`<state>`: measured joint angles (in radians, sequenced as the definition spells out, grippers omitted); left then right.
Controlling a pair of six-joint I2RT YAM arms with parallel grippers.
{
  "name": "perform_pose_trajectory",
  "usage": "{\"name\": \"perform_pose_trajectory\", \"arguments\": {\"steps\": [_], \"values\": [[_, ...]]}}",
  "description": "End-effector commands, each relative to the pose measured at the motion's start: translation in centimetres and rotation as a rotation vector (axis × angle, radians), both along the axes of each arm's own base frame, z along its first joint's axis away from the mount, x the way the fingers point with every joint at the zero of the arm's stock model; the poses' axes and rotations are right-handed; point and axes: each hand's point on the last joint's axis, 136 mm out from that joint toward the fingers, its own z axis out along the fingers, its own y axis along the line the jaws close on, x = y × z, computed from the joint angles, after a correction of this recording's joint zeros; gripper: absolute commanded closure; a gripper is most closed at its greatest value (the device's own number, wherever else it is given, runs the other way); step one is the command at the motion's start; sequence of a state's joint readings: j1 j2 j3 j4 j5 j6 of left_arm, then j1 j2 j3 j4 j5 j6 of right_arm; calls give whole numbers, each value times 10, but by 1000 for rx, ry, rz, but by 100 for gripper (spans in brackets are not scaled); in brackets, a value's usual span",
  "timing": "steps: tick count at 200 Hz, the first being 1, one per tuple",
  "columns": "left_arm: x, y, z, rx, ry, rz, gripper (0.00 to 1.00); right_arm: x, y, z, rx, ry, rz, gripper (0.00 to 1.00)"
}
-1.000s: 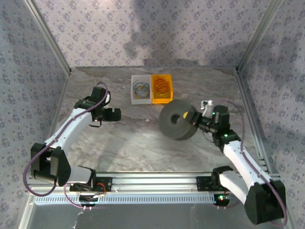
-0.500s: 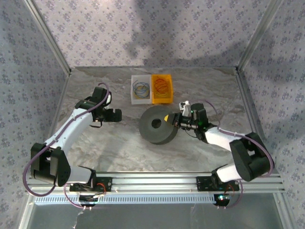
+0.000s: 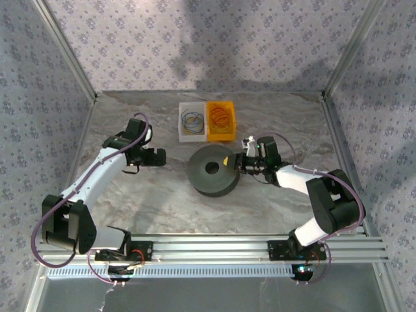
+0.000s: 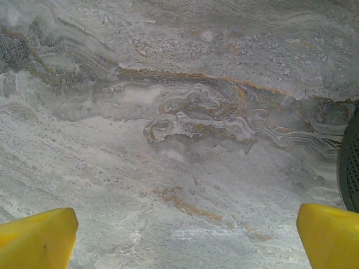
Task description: Wrap the cables
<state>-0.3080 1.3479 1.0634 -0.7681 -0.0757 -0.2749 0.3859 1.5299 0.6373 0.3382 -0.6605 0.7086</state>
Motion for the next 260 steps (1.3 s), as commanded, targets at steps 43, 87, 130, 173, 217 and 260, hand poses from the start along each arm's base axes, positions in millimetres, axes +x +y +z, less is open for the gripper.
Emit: {"name": "perform_pose_trajectory", "arguments": {"steps": [43,87,130,173,217,260], "values": [[-5,0,10,-5,-12,-7,0,-33,-23,-51,-241,104,34,47],[-8,1,10,2,-4,-7,0,-26,-33,-21,-330,17,55,18],[-10,0,6,11,18,-21,0,-6,-50,38,-501,-140,78,0],[-8,-5,2,8,30,-33,0,50,-38,93,-575,-324,121,0],[-8,-5,6,9,26,-40,0,128,-10,109,-634,-433,158,2],[-7,-6,6,10,28,-51,0,195,17,102,-647,-500,166,8]]}}
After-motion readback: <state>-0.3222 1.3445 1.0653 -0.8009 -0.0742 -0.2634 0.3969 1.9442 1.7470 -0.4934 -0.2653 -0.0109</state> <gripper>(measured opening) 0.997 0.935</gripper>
